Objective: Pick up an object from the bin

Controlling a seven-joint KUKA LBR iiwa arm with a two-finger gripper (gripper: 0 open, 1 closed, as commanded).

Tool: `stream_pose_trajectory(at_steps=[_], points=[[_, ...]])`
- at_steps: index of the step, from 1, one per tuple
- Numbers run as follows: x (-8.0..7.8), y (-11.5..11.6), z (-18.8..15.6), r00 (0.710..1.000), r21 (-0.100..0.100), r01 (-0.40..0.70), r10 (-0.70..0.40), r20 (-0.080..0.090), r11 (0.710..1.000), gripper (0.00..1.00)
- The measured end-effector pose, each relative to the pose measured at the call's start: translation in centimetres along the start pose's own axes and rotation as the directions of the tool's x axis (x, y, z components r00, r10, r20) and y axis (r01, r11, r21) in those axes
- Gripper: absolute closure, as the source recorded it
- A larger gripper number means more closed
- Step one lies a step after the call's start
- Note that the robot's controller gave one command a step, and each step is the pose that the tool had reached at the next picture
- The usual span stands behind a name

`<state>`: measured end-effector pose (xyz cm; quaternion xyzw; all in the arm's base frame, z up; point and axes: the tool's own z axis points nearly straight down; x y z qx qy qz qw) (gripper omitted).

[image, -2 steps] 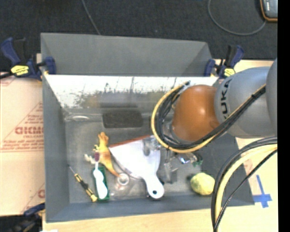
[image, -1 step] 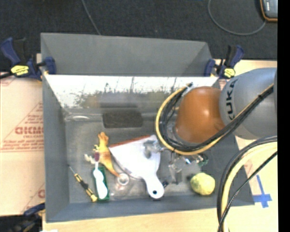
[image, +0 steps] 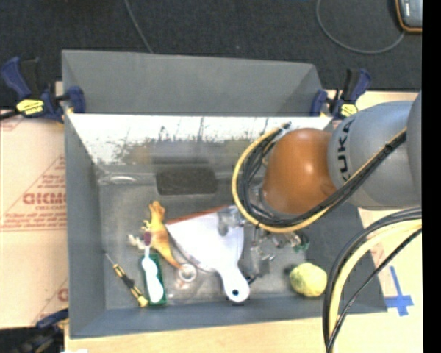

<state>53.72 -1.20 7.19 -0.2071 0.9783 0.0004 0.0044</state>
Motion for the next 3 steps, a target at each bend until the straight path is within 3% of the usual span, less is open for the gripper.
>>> stream_pose_trajectory(at_steps=[1, 2, 3], points=[[0.4, -0.3, 0.0, 0.998, 0.001, 0.065, -0.065, -0.003, 0.998, 0.00], [-2.0, -2.0, 0.0, 0.995, 0.004, 0.099, -0.099, 0.004, 0.995, 1.00], [-2.0, -2.0, 0.0, 0.995, 0.003, 0.099, -0.099, 0.004, 0.995, 1.00]])
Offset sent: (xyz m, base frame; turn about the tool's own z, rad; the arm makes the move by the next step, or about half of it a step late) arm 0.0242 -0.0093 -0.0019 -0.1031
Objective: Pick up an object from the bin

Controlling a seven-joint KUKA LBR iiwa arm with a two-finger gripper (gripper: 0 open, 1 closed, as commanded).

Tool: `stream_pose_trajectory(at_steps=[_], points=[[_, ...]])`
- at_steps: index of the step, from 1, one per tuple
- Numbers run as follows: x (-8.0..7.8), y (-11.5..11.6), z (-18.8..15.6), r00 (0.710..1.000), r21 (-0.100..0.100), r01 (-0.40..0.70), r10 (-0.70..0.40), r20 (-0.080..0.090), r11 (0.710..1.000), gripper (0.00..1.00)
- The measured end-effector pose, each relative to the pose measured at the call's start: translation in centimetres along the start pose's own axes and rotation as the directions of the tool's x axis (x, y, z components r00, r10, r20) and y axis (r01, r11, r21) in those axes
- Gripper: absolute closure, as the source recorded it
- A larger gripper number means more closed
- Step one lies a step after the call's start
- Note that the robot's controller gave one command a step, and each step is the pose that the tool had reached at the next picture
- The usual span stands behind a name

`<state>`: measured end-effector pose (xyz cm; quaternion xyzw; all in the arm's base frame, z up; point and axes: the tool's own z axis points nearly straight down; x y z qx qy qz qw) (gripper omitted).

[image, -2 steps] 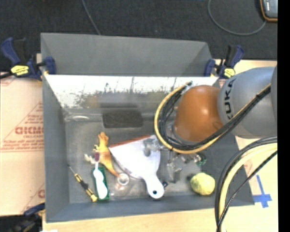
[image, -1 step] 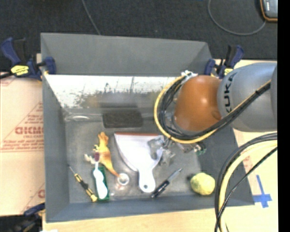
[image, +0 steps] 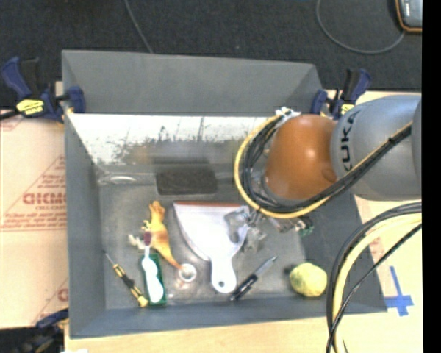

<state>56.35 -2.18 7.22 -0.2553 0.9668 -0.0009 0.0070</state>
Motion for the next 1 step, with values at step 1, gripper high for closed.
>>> stream_pose_trajectory(at_steps=[1], points=[[0.09, 0.03, -1.41, 1.000, -0.001, -0.002, 0.002, -0.002, 1.000, 1.00]])
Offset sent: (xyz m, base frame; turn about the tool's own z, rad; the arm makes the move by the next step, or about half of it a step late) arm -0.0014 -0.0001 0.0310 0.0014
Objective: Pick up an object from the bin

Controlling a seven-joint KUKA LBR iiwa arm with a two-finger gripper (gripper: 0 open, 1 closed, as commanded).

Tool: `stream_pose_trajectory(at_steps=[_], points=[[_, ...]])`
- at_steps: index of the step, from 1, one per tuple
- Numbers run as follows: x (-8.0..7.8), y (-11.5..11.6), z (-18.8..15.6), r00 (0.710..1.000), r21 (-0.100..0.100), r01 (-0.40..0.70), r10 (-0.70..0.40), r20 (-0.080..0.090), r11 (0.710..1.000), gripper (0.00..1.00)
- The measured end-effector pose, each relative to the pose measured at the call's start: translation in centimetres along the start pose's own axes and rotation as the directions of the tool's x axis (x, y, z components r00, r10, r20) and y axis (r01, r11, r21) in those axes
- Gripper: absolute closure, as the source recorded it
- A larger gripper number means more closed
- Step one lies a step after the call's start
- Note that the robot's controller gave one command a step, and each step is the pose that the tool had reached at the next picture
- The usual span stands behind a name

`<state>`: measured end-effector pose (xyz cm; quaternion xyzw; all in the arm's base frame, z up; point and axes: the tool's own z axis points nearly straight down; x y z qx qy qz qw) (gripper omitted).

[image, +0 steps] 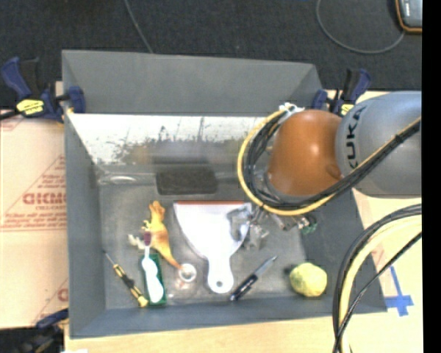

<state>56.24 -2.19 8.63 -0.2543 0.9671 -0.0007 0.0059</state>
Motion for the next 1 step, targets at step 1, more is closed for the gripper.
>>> stream_pose_trajectory(at_steps=[1], points=[[-0.10, -0.11, -1.58, 1.000, 0.003, -0.003, 0.003, 0.004, 1.000, 1.00]])
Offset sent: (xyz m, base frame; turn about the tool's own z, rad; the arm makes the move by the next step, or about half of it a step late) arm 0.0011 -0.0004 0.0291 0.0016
